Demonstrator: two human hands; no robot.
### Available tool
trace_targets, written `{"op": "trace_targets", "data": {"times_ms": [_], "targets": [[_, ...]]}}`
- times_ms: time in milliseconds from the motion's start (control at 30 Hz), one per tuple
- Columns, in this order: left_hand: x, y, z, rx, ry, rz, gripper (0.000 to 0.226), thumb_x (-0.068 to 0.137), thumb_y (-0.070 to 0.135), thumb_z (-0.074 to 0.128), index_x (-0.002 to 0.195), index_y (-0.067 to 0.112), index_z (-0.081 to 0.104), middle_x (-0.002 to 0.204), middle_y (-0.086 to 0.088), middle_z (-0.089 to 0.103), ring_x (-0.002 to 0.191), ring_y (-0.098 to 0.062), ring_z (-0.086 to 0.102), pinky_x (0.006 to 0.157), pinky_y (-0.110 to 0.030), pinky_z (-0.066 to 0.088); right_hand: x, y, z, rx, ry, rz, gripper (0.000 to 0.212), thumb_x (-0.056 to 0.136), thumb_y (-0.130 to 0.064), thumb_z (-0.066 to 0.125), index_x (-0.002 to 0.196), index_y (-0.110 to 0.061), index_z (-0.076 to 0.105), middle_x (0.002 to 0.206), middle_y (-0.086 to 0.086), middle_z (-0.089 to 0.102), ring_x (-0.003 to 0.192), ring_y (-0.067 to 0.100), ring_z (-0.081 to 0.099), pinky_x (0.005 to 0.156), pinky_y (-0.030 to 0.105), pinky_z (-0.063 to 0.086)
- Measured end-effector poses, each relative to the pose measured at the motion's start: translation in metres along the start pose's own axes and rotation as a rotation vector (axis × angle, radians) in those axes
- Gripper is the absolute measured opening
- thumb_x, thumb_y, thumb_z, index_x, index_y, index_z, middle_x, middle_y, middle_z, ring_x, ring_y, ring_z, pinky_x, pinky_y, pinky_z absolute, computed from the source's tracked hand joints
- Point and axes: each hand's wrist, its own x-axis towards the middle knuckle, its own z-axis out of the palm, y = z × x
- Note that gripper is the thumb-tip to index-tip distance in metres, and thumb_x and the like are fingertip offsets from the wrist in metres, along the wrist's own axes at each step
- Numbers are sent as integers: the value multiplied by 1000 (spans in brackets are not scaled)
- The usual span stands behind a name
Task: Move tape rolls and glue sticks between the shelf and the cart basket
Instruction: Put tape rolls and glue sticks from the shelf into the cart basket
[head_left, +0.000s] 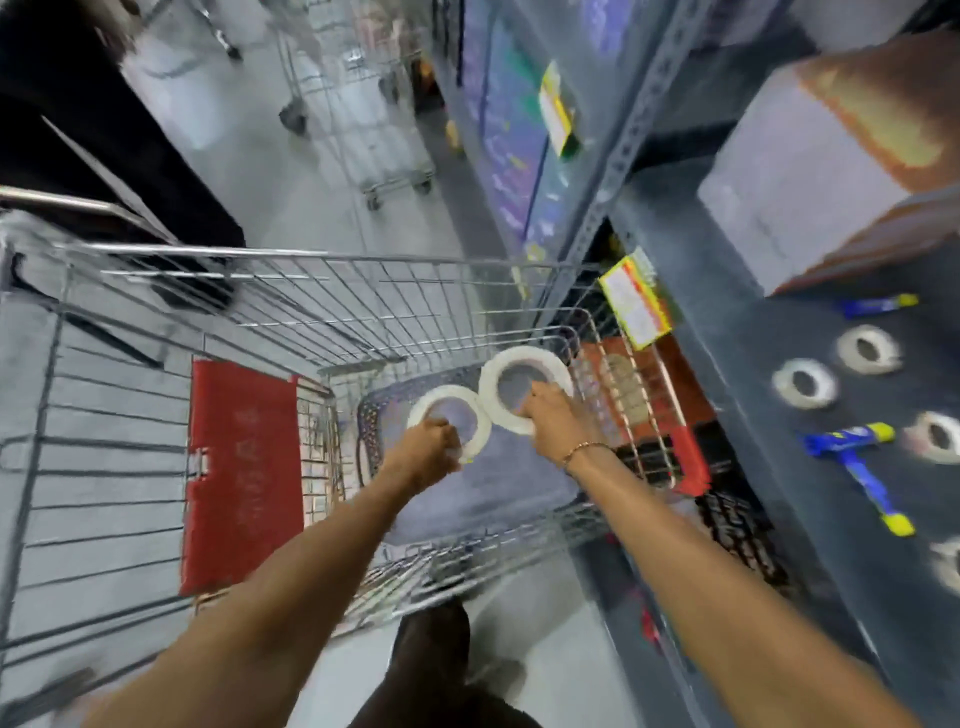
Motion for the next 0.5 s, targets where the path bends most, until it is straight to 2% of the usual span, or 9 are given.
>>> {"op": "trace_targets", "data": {"times_ms": [33, 100, 200, 367, 500], "targets": [[7, -5, 12, -23, -29, -28, 28, 80, 23, 67, 102, 6, 64, 117, -14, 60, 107, -34, 59, 85, -41, 51, 13, -1, 9, -35, -80, 11, 42, 88, -3, 55, 129, -6, 51, 137, 15, 47, 124, 27, 50, 96, 37, 45], [21, -20, 35, -35, -65, -74, 28, 82, 23, 66, 105, 8, 62, 122, -14, 57, 106, -37, 59, 84, -46, 52, 36, -2, 28, -73, -161, 45, 41, 90, -9, 55, 130, -5, 51, 142, 15, 44, 129, 28, 45, 104, 39, 40], [40, -40, 56, -36, -47, -85, 27, 85, 24, 63, 107, 10, 60, 121, -13, 58, 105, -37, 59, 80, -47, 53, 56, 5, 54, -99, -199, 111, 30, 90, -13, 54, 120, -10, 58, 133, 12, 52, 122, 28, 51, 100, 41, 43], [73, -58, 73, -80, 4, -49, 29, 86, 22, 60, 111, 8, 59, 114, -15, 60, 105, -36, 57, 79, -45, 50, 82, 15, 83, -135, -189, 167, 26, 91, -4, 49, 113, -6, 62, 123, 17, 60, 113, 33, 57, 92, 43, 47], [82, -61, 82, -50, 84, -15, 20, 81, 12, 65, 99, 5, 60, 99, -16, 62, 93, -38, 58, 68, -43, 45, 96, 14, 93, -183, -245, 120, 35, 88, 11, 45, 120, 4, 59, 127, 20, 57, 117, 34, 58, 93, 39, 51]]}}
